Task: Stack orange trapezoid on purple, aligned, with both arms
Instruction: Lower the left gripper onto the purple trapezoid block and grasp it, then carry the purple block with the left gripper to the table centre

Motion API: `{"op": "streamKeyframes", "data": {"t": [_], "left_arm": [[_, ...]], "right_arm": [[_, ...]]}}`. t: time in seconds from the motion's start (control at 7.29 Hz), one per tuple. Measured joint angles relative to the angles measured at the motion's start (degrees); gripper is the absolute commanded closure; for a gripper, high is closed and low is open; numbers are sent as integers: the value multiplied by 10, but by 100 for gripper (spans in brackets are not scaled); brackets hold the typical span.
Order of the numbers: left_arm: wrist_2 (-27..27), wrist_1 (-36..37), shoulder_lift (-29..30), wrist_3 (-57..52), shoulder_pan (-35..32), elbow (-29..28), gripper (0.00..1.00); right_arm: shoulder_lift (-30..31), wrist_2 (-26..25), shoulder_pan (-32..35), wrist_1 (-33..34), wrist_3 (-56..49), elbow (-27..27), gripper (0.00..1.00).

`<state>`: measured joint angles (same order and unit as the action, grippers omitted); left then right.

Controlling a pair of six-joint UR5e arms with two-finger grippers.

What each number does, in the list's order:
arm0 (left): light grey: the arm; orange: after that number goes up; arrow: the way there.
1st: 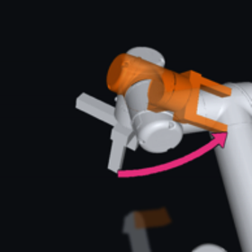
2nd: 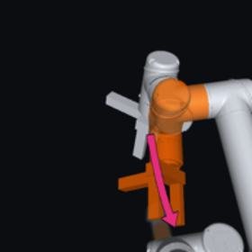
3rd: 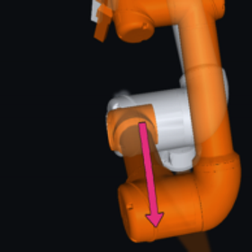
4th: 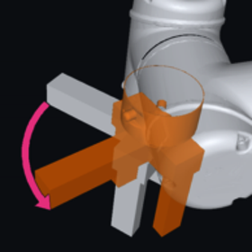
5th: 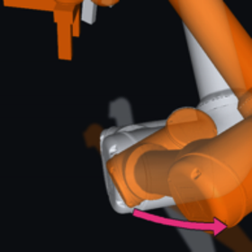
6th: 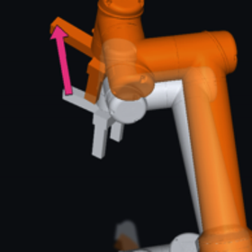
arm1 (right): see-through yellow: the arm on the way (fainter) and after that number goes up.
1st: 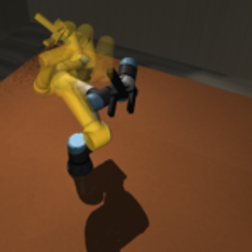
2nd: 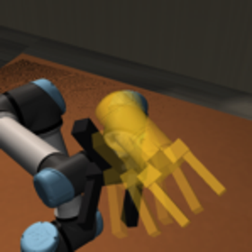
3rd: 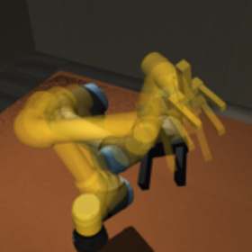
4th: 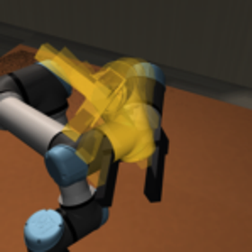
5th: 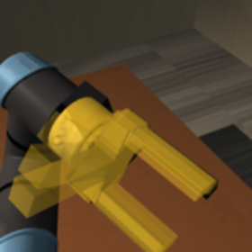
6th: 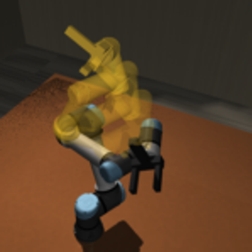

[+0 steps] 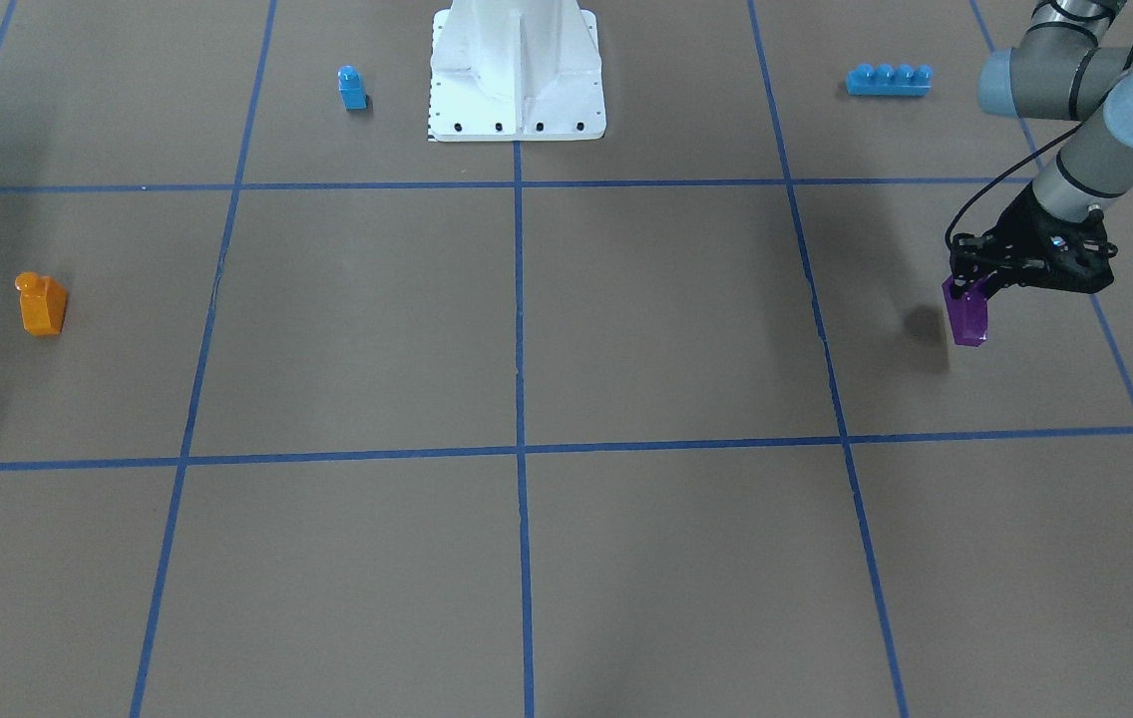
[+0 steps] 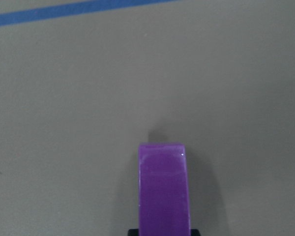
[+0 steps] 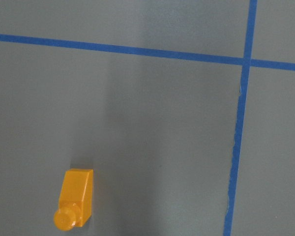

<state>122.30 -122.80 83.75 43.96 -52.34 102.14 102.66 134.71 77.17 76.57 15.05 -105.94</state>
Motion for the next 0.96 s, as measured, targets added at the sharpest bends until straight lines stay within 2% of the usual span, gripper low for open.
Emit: {"op": "streamKeyframes", "data": {"t": [0.27, 0.55, 0.69, 0.96], "left_arm": [[-3, 116, 55, 77, 37, 83, 100], [-24, 253, 176, 149, 94, 113, 100], [-56, 317, 252, 177, 141, 107, 100], [-116, 391, 403, 199, 213, 37, 100]], "right_arm": [[0, 1, 0, 0, 0, -1, 0], [0, 2, 0, -1, 0, -1, 0], [0, 2, 0, -1, 0, -1, 0], [0, 1, 0, -1, 0, 0, 0]]}}
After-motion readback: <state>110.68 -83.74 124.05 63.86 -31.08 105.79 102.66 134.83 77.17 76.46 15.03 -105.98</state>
